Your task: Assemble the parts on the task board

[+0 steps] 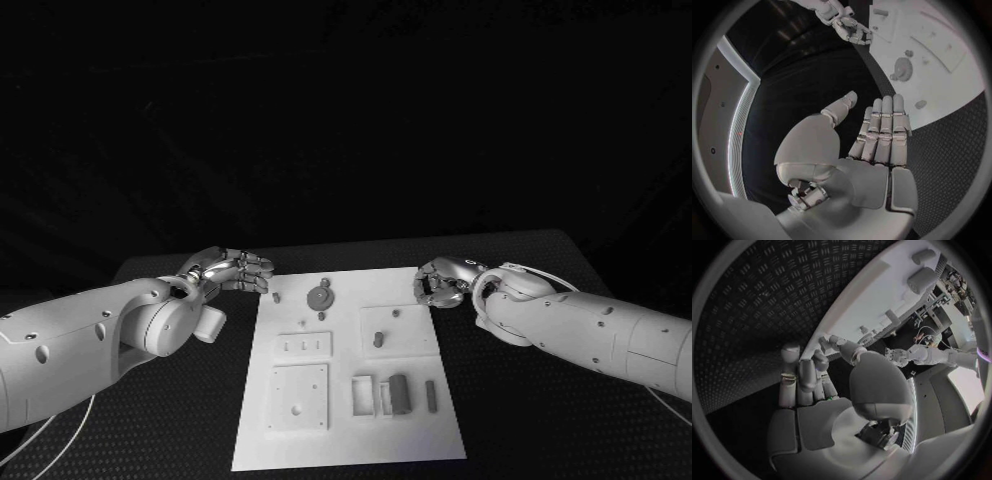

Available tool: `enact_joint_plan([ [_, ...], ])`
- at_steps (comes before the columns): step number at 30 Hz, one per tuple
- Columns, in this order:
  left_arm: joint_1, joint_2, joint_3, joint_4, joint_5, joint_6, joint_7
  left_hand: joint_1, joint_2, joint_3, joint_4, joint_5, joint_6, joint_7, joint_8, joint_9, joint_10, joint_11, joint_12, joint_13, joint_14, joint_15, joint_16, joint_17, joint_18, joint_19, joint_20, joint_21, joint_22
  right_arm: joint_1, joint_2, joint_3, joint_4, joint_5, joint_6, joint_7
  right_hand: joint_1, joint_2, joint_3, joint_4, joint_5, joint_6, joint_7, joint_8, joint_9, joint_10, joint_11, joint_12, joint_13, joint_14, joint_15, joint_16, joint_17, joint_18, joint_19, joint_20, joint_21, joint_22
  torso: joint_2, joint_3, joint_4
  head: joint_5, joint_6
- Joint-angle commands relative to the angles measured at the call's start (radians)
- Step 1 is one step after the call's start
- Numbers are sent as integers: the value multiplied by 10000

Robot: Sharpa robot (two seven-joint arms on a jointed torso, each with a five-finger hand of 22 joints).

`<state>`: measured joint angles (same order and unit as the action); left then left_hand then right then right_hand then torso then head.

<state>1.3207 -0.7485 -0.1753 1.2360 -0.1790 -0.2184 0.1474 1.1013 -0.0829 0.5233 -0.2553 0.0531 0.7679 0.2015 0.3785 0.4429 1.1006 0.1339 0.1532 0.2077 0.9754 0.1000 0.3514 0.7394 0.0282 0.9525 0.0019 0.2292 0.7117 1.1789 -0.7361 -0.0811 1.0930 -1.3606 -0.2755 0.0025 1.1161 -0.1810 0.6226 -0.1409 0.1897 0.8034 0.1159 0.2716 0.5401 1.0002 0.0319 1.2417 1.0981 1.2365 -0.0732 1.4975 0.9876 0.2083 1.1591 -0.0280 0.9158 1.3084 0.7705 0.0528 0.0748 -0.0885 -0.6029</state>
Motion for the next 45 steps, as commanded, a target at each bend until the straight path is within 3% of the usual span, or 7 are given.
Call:
enact_joint_plan([
  [1, 0, 10, 7, 6, -25, 157, 103, -84, -13, 10, 47, -21, -68, 24, 63, -11, -3, 51, -62, 12, 74, 20, -47, 13, 192, -58, 2, -53, 15, -13, -8, -3, -5, -95, 11, 20, -38, 94, -1, -47, -13, 1241, 218, 47, 11, -332, -40, 60, -9, 16, -41, 30, 16, 535, 21, -58, 51, 193, 0, 3, -3, 0, -2],
  [21, -9, 30, 7, -25, -30, 190, 73, -79, -11, 8, 40, -22, -74, 24, 66, -16, -6, 53, -74, 20, 74, 20, -65, 28, 191, -63, 2, -63, 21, -13, -24, -3, 15, 3, 132, 179, -1, 70, -21, -221, -7, 1197, 209, 34, 43, -306, -55, 59, -36, 0, -62, 8, -17, 535, 11, -69, 51, 188, 2, 0, -6, -12, -48],
  [24, -13, 34, 7, -30, -32, 194, 71, -79, -12, 8, 39, -22, -75, 24, 67, -17, -8, 53, -75, 20, 74, 21, -66, 29, 191, -63, 2, -64, 21, -13, -25, -3, 6, 53, 178, 238, 64, 54, 0, -311, -4, 1087, 241, -26, 25, -321, -28, 47, -44, -24, -42, -5, -45, 535, 0, -72, 42, 185, 2, 1, -4, -15, -48],
  [28, -18, 36, 7, -38, -34, 195, 67, -77, -13, 7, 36, -22, -78, 25, 66, -19, -11, 55, -79, 21, 72, 22, -72, 32, 190, -65, 3, -66, 22, -13, -24, -3, 17, 76, 277, 323, 364, 39, 74, -718, -3, 390, 447, -419, -151, -418, 171, 24, -55, -165, 145, -52, -189, 535, -62, -52, 8, 181, 2, 1, -5, -28, -50],
  [33, -20, 40, 7, -39, -37, 196, 64, -74, -13, 6, 32, -23, -84, 27, 65, -21, -14, 57, -84, 23, 69, 23, -78, 36, 190, -67, 3, -70, 24, -13, -19, -3, 18, 76, 306, 353, 513, 56, 98, -992, -6, -118, 421, -662, -303, -479, 156, 34, -65, -257, 147, -73, -243, 535, -99, 17, -4, 184, 1, 1, -3, -38, -52],
  [45, -23, 39, 7, -45, -38, 204, 58, -72, -8, 5, 29, -23, -90, 30, 66, -25, -17, 59, -91, 27, 68, 25, -90, 44, 189, -69, 5, -75, 27, -12, -12, -2, -54, 82, 378, 403, 565, 149, 121, -1107, -4, -191, 342, -644, -336, -512, 84, 37, -77, -302, 82, -87, -260, 535, -127, 51, -14, 185, 4, -2, -3, -34, -53],
])
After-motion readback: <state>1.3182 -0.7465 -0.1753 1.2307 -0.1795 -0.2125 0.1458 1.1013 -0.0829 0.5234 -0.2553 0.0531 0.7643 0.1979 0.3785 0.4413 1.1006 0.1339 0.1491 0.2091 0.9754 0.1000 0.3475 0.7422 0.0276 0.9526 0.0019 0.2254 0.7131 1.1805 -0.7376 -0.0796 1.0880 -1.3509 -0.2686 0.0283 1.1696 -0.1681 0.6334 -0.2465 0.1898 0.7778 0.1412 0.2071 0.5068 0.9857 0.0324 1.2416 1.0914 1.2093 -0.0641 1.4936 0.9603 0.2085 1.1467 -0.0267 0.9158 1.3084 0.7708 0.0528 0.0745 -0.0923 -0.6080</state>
